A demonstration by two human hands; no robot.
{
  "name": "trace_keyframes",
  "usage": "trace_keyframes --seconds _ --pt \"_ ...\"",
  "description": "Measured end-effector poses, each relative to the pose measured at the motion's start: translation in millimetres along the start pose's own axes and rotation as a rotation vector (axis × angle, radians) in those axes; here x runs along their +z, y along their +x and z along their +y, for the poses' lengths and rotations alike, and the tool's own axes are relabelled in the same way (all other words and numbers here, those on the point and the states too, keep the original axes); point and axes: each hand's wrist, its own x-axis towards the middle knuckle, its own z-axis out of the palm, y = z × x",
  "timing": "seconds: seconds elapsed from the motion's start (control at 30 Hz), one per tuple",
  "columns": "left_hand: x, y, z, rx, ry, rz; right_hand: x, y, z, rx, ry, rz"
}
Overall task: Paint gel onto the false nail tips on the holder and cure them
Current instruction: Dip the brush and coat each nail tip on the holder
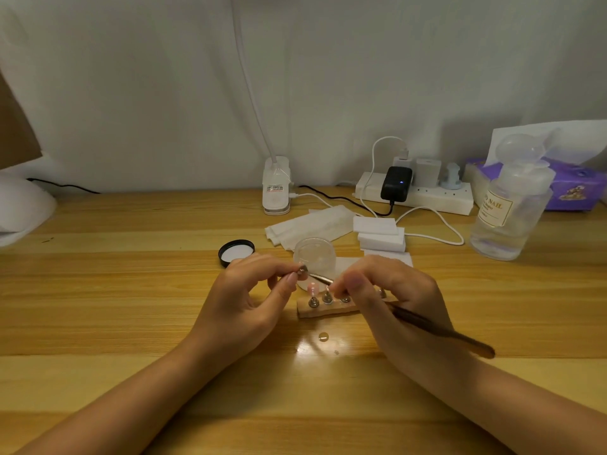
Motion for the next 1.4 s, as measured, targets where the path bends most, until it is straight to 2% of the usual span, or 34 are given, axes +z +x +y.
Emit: trace_keyframes --seconds 0.1,0.27,0.4,0.53,0.67,1.0,1.3,1.4 --pt "0.3 0.4 0.5 -0.013 -0.010 0.024 -2.5 -0.9 -0.9 0.015 0.073 0.036" --pt "-0.7 0.9 4.1 0.028 -0.032 0.080 -4.6 -4.6 -1.1 0.157 0.253 0.067" --pt "-1.8 -0.7 4.6 0.084 0.021 0.075 -6.2 0.6 -2.1 0.068 0.101 0.039" --pt "-0.6 0.2 6.0 0.168 0.019 0.041 -1.8 3.4 -2.3 0.028 -0.050 -0.066" --pt "2.9 2.5 7.4 0.234 0.034 -0.019 0.1 2.7 -4.2 0.047 -0.037 -0.122" --pt "5.0 1.6 8.9 0.264 0.041 -0.035 1.4 3.6 -3.0 -0.014 -0.023 -0.090" --pt "5.4 -0.9 6.9 0.218 0.036 -0.029 2.1 2.8 -1.0 -0.024 0.023 -0.086" --pt "4.3 -1.2 8.4 0.183 0.049 -0.037 0.5 3.5 -1.2 0.031 0.074 -0.070"
